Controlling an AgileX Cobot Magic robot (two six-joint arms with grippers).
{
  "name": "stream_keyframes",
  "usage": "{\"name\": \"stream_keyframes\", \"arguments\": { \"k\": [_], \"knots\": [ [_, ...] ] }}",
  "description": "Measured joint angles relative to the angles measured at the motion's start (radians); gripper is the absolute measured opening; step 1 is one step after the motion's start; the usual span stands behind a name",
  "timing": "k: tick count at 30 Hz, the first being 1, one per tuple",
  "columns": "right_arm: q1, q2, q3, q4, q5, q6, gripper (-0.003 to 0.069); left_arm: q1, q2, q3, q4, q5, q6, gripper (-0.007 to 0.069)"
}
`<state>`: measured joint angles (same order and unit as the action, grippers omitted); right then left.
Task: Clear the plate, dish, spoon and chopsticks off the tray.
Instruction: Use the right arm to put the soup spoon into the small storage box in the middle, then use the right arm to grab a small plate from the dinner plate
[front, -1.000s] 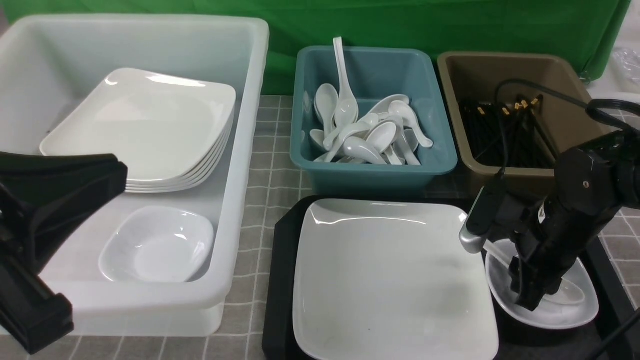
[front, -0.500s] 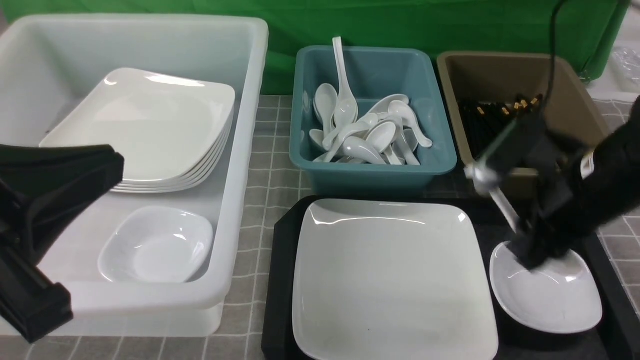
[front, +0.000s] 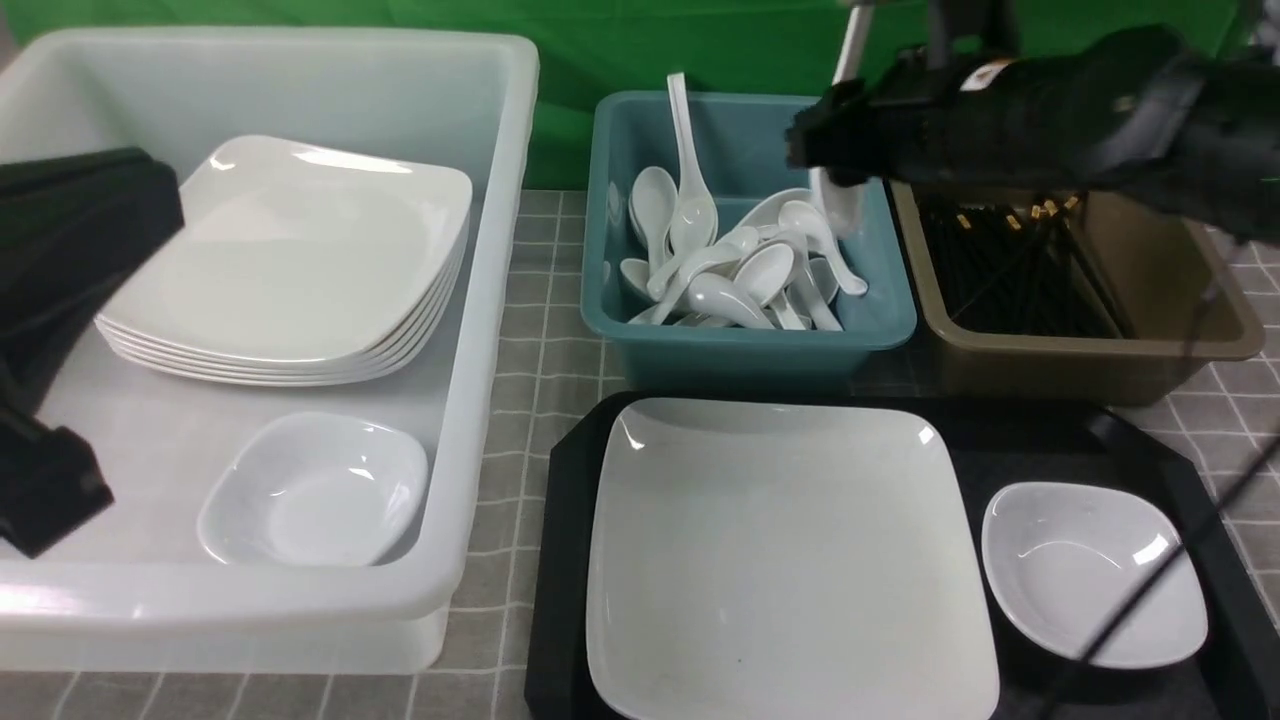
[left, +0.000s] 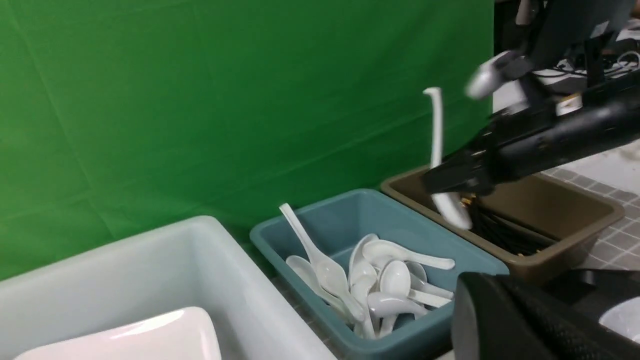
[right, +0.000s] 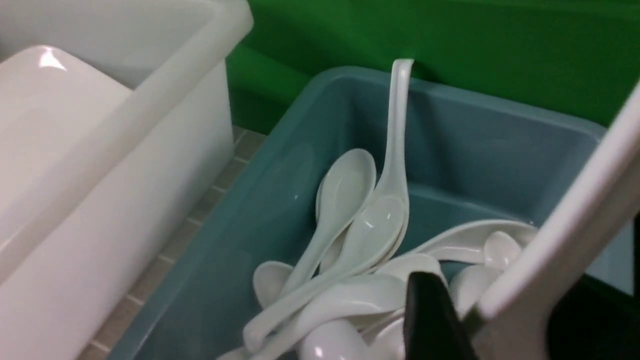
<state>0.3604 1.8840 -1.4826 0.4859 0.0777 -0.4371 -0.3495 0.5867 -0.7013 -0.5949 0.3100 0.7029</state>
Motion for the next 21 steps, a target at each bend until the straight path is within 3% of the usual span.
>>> {"name": "stream_keyframes", "arguments": {
  "k": [3,5,11,15,18,21],
  "knots": [
    [0.0,0.048,-0.045,-0.003,0.082,0.0,0.0523,0.0,0.0,0.0,0.0,0.028,0.0,0.0007],
    [-0.003,0.037,-0.054,-0.02,0.153,0.0,0.0544,0.0,0.0,0.0,0.0,0.04,0.0,0.0007],
    [-0.011,-0.101,-0.059,-0.195,0.498,0.067,0.0442,0.0,0.0,0.0,0.018,0.05,0.0,0.0007],
    [0.022,-0.247,0.017,-0.448,0.838,0.23,0.0388,0.0,0.0,0.0,0.06,0.07,0.0,0.0007],
    [0.056,-0.309,0.144,-0.546,0.94,0.265,0.0386,0.0,0.0,0.0,0.069,0.075,0.0,0.0007],
    [0.091,-0.351,0.308,-0.584,0.933,0.258,0.0408,0.0,0.0,0.0,0.072,0.075,0.0,0.0007]
  ]
}}
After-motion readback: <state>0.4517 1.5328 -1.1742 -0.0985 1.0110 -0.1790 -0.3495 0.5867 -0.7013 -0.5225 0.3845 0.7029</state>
